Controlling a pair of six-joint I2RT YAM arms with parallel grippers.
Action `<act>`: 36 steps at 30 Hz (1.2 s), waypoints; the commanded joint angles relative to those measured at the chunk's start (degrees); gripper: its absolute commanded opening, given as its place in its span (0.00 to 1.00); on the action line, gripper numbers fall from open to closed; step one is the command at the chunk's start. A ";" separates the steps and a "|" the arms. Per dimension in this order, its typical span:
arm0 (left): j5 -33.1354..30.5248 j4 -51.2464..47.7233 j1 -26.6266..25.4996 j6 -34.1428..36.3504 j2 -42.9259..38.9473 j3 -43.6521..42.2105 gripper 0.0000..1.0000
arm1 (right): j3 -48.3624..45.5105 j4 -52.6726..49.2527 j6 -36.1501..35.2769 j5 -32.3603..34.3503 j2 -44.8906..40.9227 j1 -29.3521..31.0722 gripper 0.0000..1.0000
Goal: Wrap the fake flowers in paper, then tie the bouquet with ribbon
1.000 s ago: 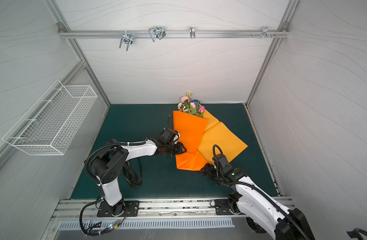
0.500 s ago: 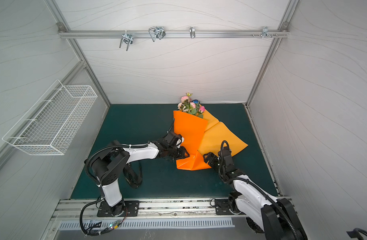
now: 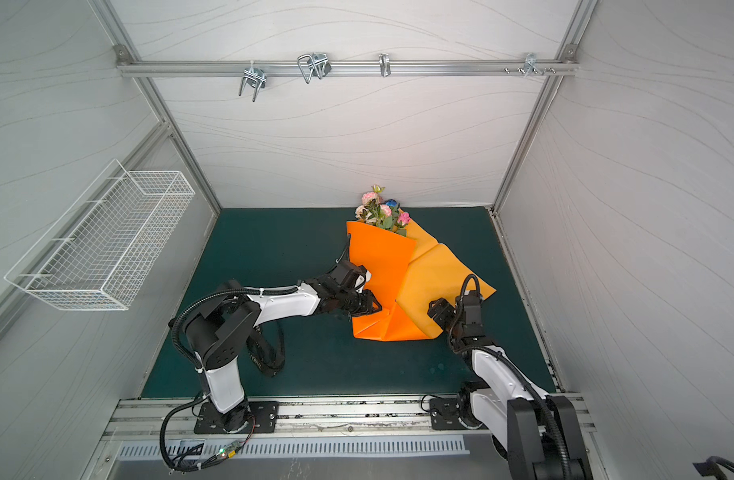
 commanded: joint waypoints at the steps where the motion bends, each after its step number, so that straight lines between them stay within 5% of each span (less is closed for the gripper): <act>1: 1.05 0.46 -0.65 0.54 1.87 2.86 0.32 | 1.21 0.49 -1.41 -1.71 4.07 -2.00 0.77; 7: 0.78 -0.20 -0.79 0.70 2.71 3.30 0.31 | 6.17 1.07 -2.37 -2.90 12.26 -2.31 0.50; 12: 0.05 -0.33 -0.73 0.81 3.54 2.95 0.29 | 9.92 -2.02 -6.29 -3.07 11.82 -2.18 0.14; 15: -0.03 0.26 -0.88 0.44 4.37 2.69 0.29 | 12.19 -4.15 -9.88 -4.41 10.25 -1.08 0.03; 22: -0.39 1.03 -0.92 -0.22 4.49 1.92 0.29 | 20.20 -12.02 -17.02 1.30 8.50 10.17 0.02; 36: -1.10 2.32 -1.00 -1.06 3.89 1.25 0.29 | 34.41 -23.09 -26.32 7.21 20.00 27.69 0.06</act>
